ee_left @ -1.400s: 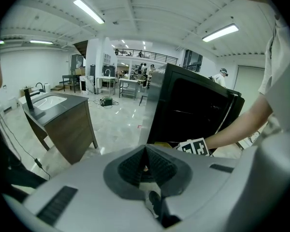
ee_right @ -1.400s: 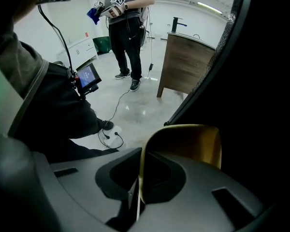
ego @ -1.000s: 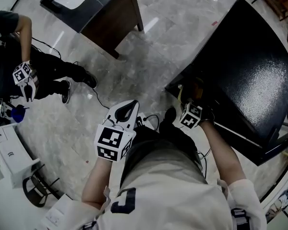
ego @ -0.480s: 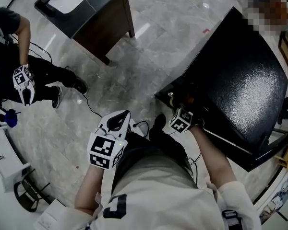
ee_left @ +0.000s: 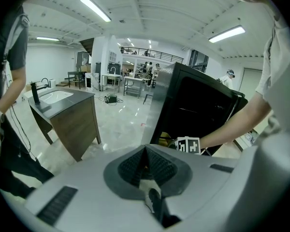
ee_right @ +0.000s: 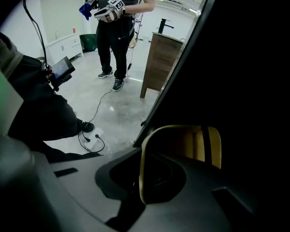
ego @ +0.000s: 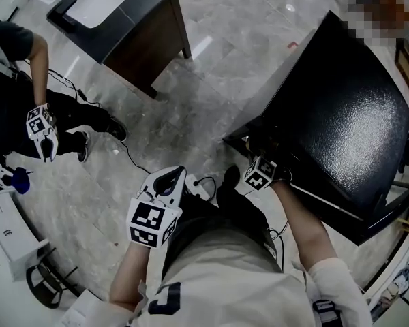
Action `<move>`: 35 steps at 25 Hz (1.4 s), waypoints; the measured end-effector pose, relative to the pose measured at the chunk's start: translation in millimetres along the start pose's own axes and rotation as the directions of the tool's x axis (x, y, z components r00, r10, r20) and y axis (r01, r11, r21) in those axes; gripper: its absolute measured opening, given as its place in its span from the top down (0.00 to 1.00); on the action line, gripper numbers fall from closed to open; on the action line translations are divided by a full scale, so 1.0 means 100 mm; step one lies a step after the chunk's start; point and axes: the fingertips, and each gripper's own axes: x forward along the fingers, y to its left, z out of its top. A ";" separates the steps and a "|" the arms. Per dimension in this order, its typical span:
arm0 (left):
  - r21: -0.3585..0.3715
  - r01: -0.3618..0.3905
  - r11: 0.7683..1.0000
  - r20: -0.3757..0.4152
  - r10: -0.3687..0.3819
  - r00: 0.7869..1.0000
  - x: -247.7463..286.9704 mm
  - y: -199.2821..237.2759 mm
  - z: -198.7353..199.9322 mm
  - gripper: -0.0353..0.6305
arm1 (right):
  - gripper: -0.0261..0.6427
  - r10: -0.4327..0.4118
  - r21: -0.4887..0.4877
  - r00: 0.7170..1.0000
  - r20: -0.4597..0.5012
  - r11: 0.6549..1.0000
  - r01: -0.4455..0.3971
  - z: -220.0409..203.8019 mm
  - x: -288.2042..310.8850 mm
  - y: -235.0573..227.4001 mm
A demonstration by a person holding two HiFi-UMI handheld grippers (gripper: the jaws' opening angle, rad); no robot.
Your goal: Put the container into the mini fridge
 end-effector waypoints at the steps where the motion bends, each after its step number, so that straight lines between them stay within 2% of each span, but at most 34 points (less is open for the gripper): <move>1: 0.006 -0.002 1.000 -0.004 0.002 1.000 0.00 0.01 -0.01 0.88 | 0.91 -0.011 -0.002 1.000 0.001 1.000 0.011 0.00 0.02 -0.02; 8: 0.009 -0.002 1.000 -0.026 0.002 1.000 -0.03 0.09 -0.10 0.88 | 0.91 -0.082 -0.008 0.997 -0.009 0.997 0.082 0.01 0.08 -0.17; 18: 0.015 0.001 1.000 -0.056 0.000 0.998 -0.03 0.08 -0.23 0.88 | 0.91 -0.139 0.014 0.990 -0.013 0.990 0.139 -0.06 0.19 -0.28; 29: -0.003 0.002 1.000 -0.063 -0.002 0.998 -0.01 0.16 -0.22 0.88 | 0.91 -0.202 0.062 0.979 -0.022 0.977 0.203 -0.04 0.21 -0.50; 35: -0.012 0.003 1.000 -0.068 -0.004 0.998 -0.02 0.19 -0.27 0.88 | 0.91 -0.271 0.105 0.963 -0.007 0.957 0.270 -0.03 0.17 -0.61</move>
